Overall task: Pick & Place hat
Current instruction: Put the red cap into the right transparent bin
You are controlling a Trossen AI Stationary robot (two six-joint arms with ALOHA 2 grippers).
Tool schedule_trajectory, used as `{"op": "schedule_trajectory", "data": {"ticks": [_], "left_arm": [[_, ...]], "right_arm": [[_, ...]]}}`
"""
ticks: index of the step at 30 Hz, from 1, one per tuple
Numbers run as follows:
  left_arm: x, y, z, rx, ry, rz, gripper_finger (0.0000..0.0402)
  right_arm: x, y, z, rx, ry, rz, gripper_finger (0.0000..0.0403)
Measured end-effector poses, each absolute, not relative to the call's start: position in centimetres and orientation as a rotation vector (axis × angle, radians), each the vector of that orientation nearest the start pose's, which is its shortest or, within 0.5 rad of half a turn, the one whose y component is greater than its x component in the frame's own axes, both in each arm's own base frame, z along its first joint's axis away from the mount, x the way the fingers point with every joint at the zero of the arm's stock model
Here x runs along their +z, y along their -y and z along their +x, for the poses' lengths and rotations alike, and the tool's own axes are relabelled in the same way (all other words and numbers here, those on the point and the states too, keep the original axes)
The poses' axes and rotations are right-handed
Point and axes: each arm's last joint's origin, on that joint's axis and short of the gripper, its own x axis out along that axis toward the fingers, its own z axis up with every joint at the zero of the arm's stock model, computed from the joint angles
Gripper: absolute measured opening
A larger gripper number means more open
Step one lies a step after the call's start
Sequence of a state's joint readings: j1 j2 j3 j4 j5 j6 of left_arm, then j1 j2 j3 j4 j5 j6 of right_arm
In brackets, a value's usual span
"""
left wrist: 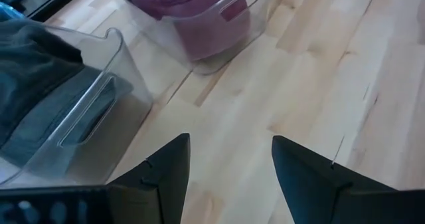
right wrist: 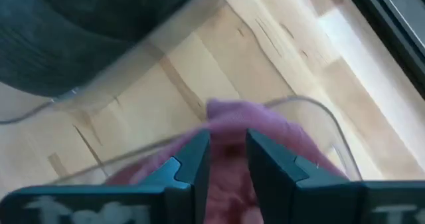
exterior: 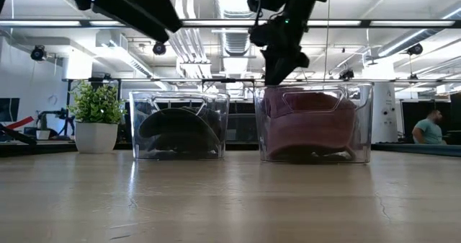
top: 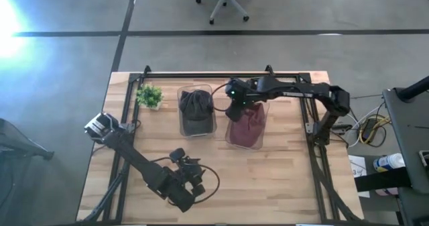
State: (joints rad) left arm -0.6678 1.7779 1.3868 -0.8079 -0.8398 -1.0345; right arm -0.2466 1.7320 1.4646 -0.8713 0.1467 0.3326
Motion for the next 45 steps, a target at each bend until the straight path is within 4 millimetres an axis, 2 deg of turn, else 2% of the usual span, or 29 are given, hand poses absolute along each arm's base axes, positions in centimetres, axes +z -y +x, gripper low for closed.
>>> {"op": "schedule_trajectory", "data": {"ticks": [6,11,16,24,37,41,43,45], "left_arm": [[24.2,20.3,29.1,0.555,-0.669,-0.147,0.0206],[24.2,20.2,29.0,0.565,-0.663,-0.135,0.0206],[24.2,20.2,29.1,0.568,-0.661,-0.134,0.0206],[24.2,19.9,29.2,0.590,-0.642,-0.121,0.0206],[24.0,19.8,29.2,0.595,-0.640,-0.119,0.0206],[24.0,19.8,29.2,0.594,-0.638,-0.122,0.0206],[24.0,19.8,29.2,0.593,-0.638,-0.123,0.0206],[24.0,19.8,29.2,0.593,-0.638,-0.122,0.0206]], "right_arm": [[27.5,9.3,35.9,-0.506,-1.059,0.305,0.0091],[27.5,9.8,36.0,-0.504,-1.047,0.290,0.0091],[25.6,10.5,35.1,-0.537,-1.117,0.322,0.0092],[23.0,9.7,33.5,-0.532,-1.269,0.337,0.0079],[18.9,9.9,32.8,-0.586,-1.212,0.407,0.0083],[19.1,9.7,32.7,-0.602,-1.204,0.432,0.0088],[20.6,9.2,32.8,-0.584,-1.160,0.422,0.0089],[23.1,8.7,32.8,-0.556,-1.077,0.408,0.0088]]}}
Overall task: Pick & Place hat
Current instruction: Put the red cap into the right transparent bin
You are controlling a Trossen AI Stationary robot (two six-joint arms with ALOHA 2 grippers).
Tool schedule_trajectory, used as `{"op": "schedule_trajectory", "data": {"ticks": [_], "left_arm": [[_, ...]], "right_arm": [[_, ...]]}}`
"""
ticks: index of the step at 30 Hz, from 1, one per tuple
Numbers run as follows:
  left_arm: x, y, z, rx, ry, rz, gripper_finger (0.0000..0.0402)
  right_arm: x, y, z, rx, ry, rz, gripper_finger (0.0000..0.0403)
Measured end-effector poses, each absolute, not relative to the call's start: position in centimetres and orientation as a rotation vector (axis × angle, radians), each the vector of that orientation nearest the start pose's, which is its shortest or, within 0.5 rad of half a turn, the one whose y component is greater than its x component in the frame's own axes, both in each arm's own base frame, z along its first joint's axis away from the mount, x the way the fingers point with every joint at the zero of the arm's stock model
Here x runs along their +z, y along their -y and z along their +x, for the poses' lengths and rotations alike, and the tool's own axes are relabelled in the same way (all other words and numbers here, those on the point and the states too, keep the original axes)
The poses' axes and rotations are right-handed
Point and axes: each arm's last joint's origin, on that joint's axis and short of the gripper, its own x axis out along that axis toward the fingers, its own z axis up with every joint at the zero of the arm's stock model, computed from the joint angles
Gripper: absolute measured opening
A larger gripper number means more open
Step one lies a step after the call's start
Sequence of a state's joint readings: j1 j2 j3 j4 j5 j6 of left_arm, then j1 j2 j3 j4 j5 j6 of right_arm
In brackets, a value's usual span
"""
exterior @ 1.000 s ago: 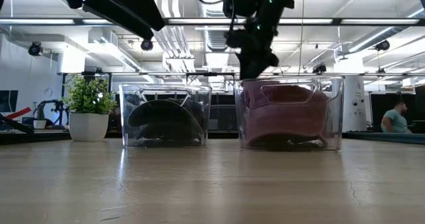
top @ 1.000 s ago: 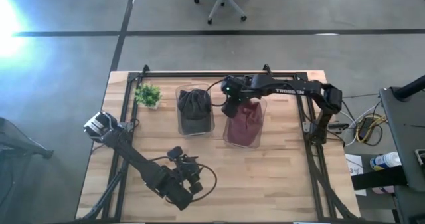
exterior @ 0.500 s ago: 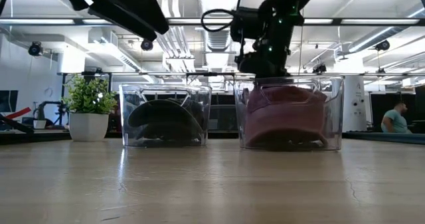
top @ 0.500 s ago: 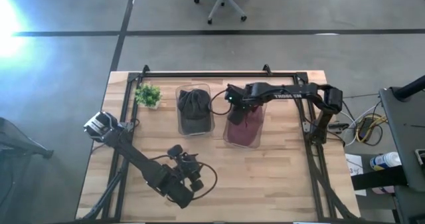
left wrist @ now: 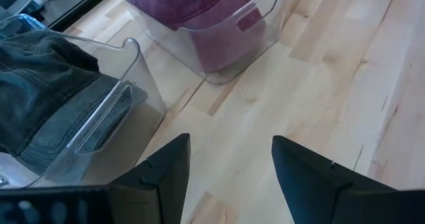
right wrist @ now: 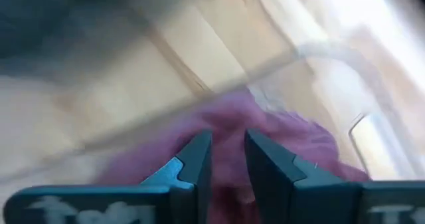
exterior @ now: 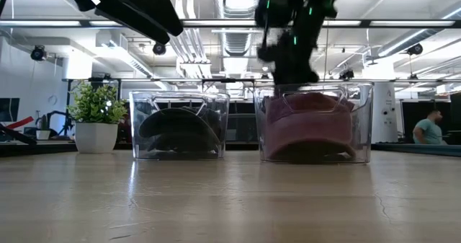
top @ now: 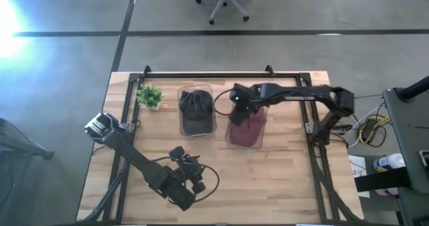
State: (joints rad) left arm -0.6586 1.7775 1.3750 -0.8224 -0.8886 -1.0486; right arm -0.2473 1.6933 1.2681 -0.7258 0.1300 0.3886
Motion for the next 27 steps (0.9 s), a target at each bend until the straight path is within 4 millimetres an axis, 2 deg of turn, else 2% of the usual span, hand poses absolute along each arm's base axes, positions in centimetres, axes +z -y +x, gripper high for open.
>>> {"op": "schedule_trajectory", "data": {"ticks": [5,7,9,12,14,21,27], "left_arm": [[24.0,19.8,29.3,0.591,-0.641,-0.115,0.0206],[24.0,19.8,29.3,0.591,-0.641,-0.115,0.0206],[24.0,19.8,29.2,0.591,-0.641,-0.116,0.0206],[24.0,19.8,29.3,0.591,-0.640,-0.117,0.0206],[24.0,19.8,29.3,0.591,-0.640,-0.116,0.0206],[24.0,19.8,29.3,0.591,-0.640,-0.117,0.0206],[24.0,19.8,29.3,0.592,-0.638,-0.122,0.0206]], "right_arm": [[28.4,7.8,31.3,-0.528,-0.911,0.410,0.0080],[29.6,7.5,30.0,-0.540,-0.911,0.430,0.0077],[29.9,6.8,28.6,-0.549,-0.993,0.436,0.0074],[29.1,5.6,26.9,-0.533,-1.199,0.388,0.0070],[28.6,4.8,26.5,-0.508,-1.275,0.351,0.0068],[26.1,4.1,26.4,-0.493,-1.391,0.329,0.0068],[22.2,4.2,27.0,-0.470,-1.459,0.276,0.0072]]}}
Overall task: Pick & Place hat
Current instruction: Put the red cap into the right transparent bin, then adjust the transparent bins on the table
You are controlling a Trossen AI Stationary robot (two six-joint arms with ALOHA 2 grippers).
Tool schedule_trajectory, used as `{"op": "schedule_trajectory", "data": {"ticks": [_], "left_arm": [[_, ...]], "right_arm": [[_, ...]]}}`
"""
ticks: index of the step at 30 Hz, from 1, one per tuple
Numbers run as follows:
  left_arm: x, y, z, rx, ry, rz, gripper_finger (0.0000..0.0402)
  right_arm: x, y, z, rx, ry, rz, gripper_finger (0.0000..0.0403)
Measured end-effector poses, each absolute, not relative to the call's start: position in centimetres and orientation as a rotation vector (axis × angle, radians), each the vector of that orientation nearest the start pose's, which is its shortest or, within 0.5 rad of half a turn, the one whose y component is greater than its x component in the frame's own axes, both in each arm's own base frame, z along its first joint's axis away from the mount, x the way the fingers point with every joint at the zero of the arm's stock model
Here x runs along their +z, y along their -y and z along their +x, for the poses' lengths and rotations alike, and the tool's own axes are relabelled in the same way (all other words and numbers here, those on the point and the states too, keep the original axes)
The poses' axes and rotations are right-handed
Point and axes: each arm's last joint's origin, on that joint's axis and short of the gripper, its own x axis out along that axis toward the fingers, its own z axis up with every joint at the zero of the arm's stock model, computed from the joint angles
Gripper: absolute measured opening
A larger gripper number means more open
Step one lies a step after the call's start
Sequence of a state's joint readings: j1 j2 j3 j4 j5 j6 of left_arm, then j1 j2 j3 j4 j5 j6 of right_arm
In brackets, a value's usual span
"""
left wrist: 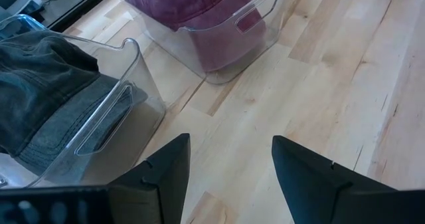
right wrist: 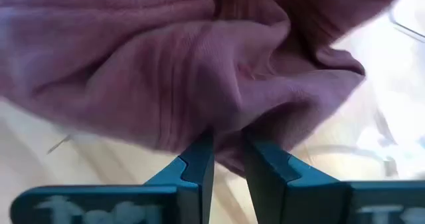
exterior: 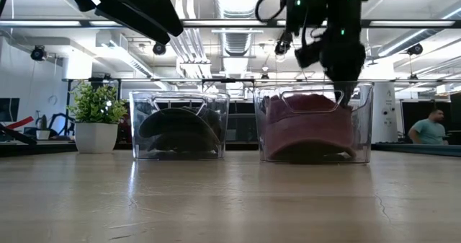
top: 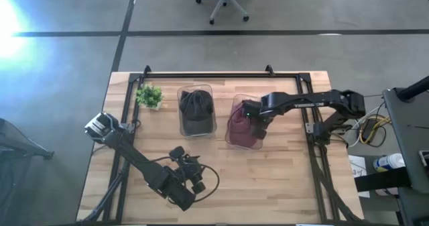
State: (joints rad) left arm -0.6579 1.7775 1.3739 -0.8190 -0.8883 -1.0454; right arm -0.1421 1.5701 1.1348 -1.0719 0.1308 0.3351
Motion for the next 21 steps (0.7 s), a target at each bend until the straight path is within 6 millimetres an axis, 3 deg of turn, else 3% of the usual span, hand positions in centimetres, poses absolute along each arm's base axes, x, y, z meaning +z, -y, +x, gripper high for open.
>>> {"op": "schedule_trajectory", "data": {"ticks": [5,10,13,21], "left_arm": [[24.0,19.8,29.3,0.592,-0.638,-0.121,0.0206],[24.0,19.8,29.3,0.588,-0.642,-0.124,0.0206],[24.1,19.7,29.3,0.567,-0.669,-0.145,0.0206],[25.8,18.7,29.5,0.475,-0.709,-0.110,0.0206]], "right_arm": [[19.1,4.5,27.6,-0.484,-1.457,0.239,0.0069],[18.8,4.4,27.6,-0.492,-1.459,0.240,0.0071],[20.0,4.4,27.4,-0.496,-1.433,0.250,0.0076],[26.5,3.9,25.9,-0.501,-1.352,0.248,0.0082]]}}
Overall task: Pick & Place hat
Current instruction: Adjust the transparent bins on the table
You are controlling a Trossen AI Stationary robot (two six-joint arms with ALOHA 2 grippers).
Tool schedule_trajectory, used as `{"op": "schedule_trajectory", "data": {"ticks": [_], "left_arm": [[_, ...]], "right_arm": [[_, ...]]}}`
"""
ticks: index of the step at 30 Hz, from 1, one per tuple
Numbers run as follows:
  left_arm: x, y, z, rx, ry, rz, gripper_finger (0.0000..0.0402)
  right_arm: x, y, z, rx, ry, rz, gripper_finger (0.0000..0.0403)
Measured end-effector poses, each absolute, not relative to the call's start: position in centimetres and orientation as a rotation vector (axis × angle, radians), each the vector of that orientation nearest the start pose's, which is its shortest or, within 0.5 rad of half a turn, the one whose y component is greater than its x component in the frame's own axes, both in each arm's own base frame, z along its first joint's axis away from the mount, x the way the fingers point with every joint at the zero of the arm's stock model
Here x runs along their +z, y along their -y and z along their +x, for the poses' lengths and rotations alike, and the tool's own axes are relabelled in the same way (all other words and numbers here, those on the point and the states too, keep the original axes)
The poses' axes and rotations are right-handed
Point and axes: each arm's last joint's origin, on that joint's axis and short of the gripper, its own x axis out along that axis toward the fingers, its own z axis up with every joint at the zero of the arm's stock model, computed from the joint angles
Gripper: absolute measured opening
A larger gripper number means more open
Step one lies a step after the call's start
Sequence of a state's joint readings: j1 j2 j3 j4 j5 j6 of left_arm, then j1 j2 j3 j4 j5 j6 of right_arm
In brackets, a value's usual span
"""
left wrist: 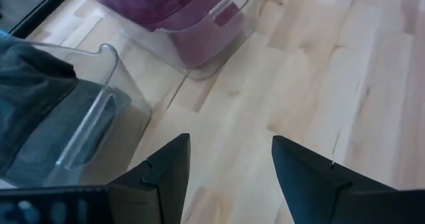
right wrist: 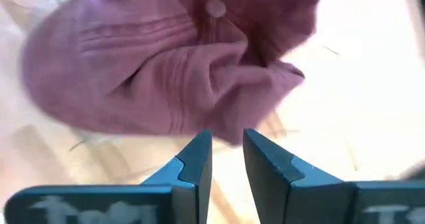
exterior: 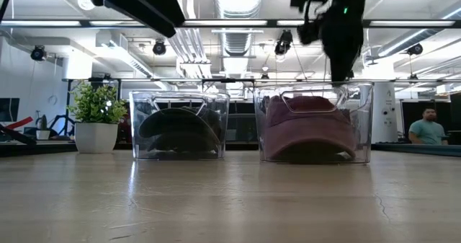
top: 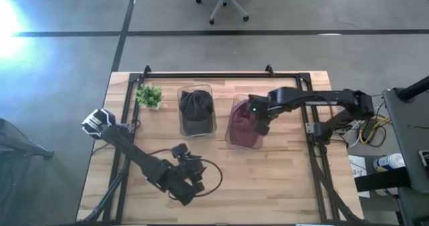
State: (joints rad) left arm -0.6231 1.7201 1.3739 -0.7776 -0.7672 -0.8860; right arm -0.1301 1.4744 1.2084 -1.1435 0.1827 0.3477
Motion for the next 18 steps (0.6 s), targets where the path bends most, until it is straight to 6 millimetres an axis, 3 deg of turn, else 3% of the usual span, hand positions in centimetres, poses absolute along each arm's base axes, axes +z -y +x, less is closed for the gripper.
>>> {"op": "schedule_trajectory", "data": {"ticks": [4,8,14,18], "left_arm": [[26.9,18.0,28.5,0.451,-0.739,-0.092,0.0206],[27.5,16.9,26.4,0.505,-0.774,-0.143,0.0206],[24.4,15.8,22.4,0.670,-0.706,-0.466,0.0206],[22.4,14.5,20.3,0.754,-0.673,-0.542,0.0206]], "right_arm": [[29.7,2.2,24.6,-0.494,-1.288,0.324,0.0083],[31.2,-1.3,23.6,-0.407,-1.220,0.450,0.0084],[28.7,-8.7,23.5,-0.332,-1.169,0.528,0.0075],[25.7,-12.2,24.5,-0.343,-1.136,0.571,0.0069]]}}
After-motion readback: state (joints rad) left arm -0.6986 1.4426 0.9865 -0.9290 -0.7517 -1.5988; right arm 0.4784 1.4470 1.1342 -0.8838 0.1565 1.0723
